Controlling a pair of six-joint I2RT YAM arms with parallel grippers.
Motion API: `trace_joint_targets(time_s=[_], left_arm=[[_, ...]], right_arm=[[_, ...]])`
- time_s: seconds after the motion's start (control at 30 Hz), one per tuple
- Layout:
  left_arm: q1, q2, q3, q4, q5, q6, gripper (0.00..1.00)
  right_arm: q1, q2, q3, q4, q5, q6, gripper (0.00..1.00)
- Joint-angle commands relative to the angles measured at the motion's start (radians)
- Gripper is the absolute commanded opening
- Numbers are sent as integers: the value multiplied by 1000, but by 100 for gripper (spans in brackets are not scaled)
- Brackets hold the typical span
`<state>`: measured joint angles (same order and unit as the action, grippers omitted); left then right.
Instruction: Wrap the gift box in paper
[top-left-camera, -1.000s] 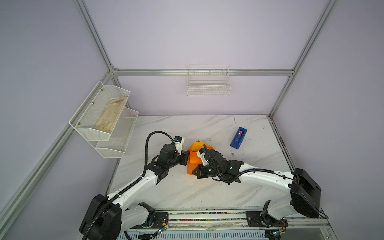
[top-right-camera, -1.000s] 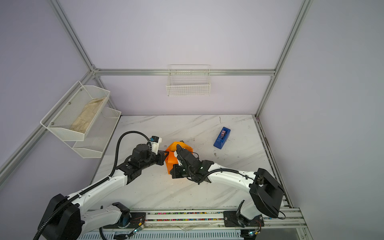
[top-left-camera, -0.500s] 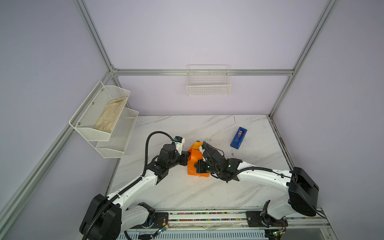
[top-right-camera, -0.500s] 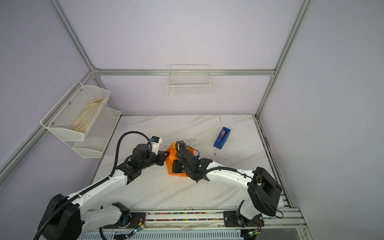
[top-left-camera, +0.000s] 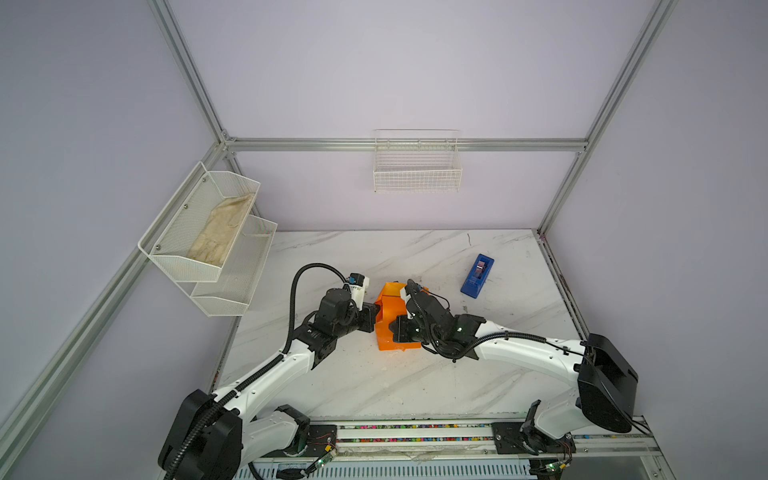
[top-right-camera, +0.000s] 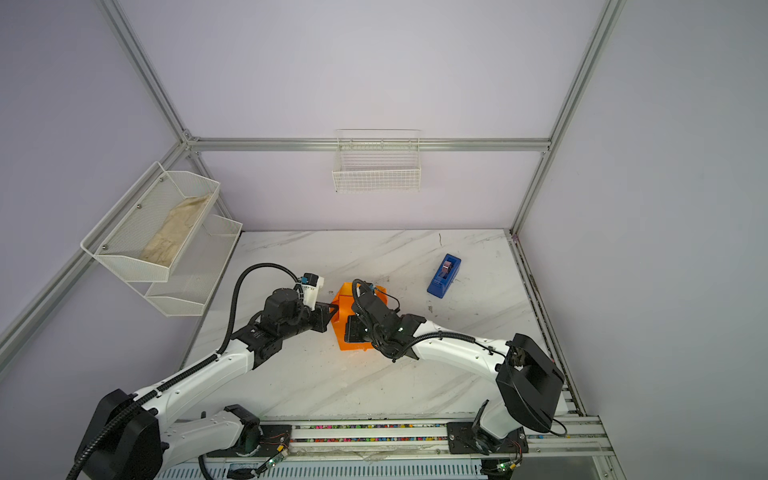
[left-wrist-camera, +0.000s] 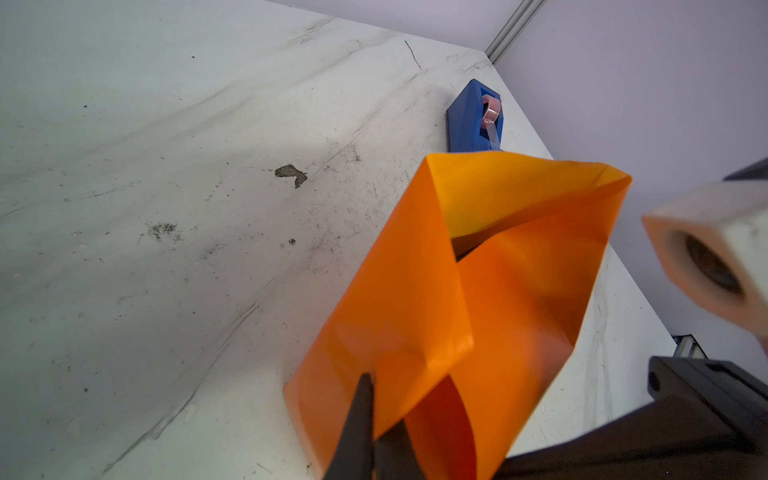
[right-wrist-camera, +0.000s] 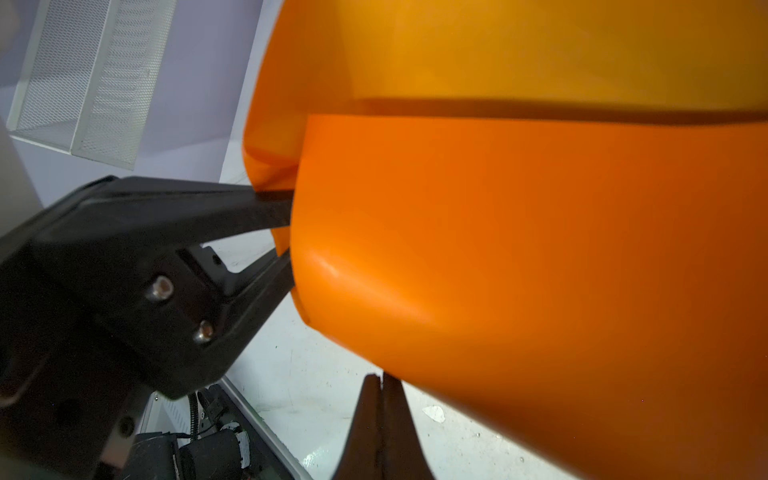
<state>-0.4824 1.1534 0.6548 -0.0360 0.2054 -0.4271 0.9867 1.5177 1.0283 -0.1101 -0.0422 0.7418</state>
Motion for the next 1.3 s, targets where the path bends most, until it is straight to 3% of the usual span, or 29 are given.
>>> trace_joint_targets(time_s=[0.0,0.6,1.27], left_arm=[[2,-34,45,12,29,4,1],[2,-35,51,11,30,5,0],[2,-26,51,27,55,7,1]], right_arm=[[-15,-18,25,-3,19,-18,0],[-28,-47,0,14,-2,-8,0],[-98,106,86,-33,16,0,0]])
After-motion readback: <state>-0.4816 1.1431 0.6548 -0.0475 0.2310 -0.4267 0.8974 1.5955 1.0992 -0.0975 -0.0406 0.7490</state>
